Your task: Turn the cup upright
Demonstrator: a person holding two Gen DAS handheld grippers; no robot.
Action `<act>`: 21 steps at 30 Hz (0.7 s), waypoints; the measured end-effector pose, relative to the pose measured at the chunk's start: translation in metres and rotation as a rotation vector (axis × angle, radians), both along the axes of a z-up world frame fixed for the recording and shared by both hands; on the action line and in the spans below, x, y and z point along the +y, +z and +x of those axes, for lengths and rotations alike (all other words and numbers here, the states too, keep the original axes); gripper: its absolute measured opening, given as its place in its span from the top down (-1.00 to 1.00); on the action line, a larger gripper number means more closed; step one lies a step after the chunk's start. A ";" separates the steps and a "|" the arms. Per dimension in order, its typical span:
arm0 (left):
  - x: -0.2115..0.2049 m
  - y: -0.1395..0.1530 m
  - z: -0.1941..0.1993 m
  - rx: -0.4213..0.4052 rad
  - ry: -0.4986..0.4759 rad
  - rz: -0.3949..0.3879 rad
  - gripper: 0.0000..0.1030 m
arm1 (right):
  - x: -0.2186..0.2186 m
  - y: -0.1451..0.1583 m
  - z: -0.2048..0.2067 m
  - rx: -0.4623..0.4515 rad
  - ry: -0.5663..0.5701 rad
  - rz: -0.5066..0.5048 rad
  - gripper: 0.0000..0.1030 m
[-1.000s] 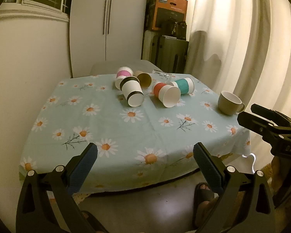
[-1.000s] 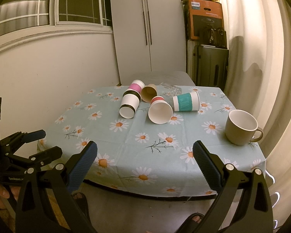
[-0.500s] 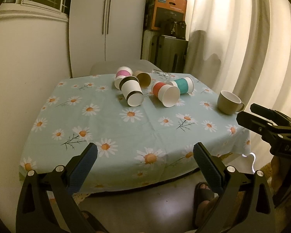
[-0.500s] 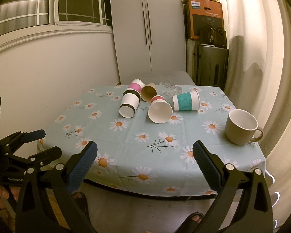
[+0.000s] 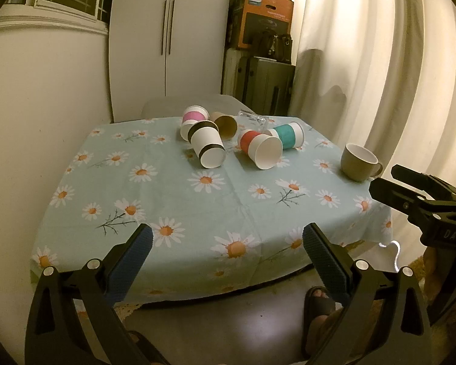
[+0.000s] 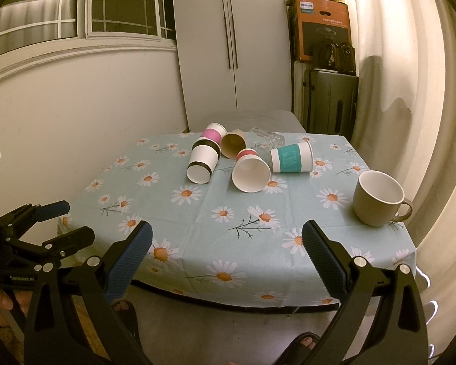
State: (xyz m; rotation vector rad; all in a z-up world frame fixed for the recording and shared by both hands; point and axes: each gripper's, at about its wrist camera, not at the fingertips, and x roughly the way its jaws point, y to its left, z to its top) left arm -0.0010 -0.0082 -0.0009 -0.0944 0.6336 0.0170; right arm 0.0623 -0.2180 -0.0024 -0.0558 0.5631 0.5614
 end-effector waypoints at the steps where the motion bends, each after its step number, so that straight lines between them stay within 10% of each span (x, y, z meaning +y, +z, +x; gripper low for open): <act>1: 0.000 0.000 0.000 0.002 0.001 0.001 -0.87 | 0.000 -0.001 0.000 0.000 0.000 0.000 -0.90; 21: 0.002 0.000 0.002 0.004 0.003 -0.006 -0.87 | 0.006 -0.006 0.006 0.018 0.009 -0.026 -0.90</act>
